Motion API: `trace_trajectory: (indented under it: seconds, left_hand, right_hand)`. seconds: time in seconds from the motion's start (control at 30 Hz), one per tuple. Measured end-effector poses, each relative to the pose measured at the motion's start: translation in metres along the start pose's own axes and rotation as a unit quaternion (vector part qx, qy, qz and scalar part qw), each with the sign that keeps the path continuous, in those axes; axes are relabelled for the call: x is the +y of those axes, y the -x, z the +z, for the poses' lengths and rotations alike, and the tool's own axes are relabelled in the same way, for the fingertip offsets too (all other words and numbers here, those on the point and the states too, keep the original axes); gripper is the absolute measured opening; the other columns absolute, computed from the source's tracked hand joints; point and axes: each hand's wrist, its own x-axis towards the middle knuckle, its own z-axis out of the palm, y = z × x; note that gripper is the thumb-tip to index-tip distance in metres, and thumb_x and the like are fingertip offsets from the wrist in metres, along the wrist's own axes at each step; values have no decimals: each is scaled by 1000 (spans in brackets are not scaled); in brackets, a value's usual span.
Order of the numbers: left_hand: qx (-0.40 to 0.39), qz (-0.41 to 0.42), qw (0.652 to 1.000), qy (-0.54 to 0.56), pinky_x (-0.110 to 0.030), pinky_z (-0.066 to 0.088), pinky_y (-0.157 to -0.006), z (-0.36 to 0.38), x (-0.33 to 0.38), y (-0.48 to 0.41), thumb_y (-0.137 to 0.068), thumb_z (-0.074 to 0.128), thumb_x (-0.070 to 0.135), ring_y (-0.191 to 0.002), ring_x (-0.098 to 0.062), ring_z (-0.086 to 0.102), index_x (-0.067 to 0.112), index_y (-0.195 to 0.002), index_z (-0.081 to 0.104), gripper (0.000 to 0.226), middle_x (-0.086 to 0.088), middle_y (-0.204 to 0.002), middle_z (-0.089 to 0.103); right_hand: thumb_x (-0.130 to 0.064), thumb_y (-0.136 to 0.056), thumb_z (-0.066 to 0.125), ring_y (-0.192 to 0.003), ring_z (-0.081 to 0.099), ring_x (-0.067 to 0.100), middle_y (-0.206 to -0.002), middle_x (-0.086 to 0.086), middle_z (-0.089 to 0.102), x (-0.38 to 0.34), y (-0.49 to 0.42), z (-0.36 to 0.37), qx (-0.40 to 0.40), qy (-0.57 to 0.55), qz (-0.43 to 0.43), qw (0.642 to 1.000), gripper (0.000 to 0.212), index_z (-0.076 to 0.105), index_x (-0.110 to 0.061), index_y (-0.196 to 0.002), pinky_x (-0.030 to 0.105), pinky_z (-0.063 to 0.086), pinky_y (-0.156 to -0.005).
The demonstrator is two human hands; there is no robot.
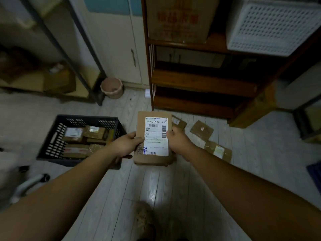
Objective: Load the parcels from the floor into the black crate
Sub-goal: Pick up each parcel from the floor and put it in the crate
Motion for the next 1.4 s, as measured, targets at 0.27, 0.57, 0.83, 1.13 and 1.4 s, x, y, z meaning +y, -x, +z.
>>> trace_trajectory:
  seconds: [0.27, 0.57, 0.83, 1.13, 1.4]
  left_hand:
    - [32, 85, 991, 101, -42, 55, -75, -73, 22, 103, -71, 69, 46, -96, -20, 68, 42, -129, 46, 62, 5, -108, 70]
    - [102, 149, 979, 95, -39, 52, -73, -207, 10, 165, -87, 57, 42, -93, -18, 65, 48, -116, 50, 30, 5, -110, 68]
    - [91, 81, 992, 15, -42, 51, -73, -316, -30, 191, -87, 46, 58, -100, -31, 56, 46, -122, 40, 37, 0, -109, 58]
    - [55, 88, 994, -16, -46, 48, -87, -373, -22, 125, -90, 44, 54, -105, -24, 50, 48, -135, 30, 48, 3, -120, 53]
    - [23, 35, 993, 108, -43, 57, -65, -433, -42, 48, -82, 64, 41, -91, -25, 67, 50, -121, 47, 44, 0, -109, 63]
  right_hand:
    - [-35, -99, 37, -100, 58, 13, -125, -2, 60, -104, 67, 13, 11, -67, -114, 991, 33, 49, -27, -130, 30, 49, -80]
    - [-22, -86, 65, -99, 54, 3, -119, -20, 51, -198, 112, 111, -76, -38, -238, 968, 87, 5, -47, -143, 29, 51, -74]
    - [-41, -78, 70, -131, 34, 16, -151, -5, 21, -239, 111, 236, -21, 106, -292, 950, 97, 6, -35, -150, 28, 32, -107]
    - [-35, -89, 60, -133, 29, 19, -154, -3, 11, -265, 33, 261, 42, 189, -282, 940, 87, -3, -37, -148, 20, 23, -97]
    - [-42, -90, 55, -131, 33, 21, -152, 0, 14, -294, -46, 306, -2, 169, -243, 955, 84, -5, -35, -149, 31, 34, -104]
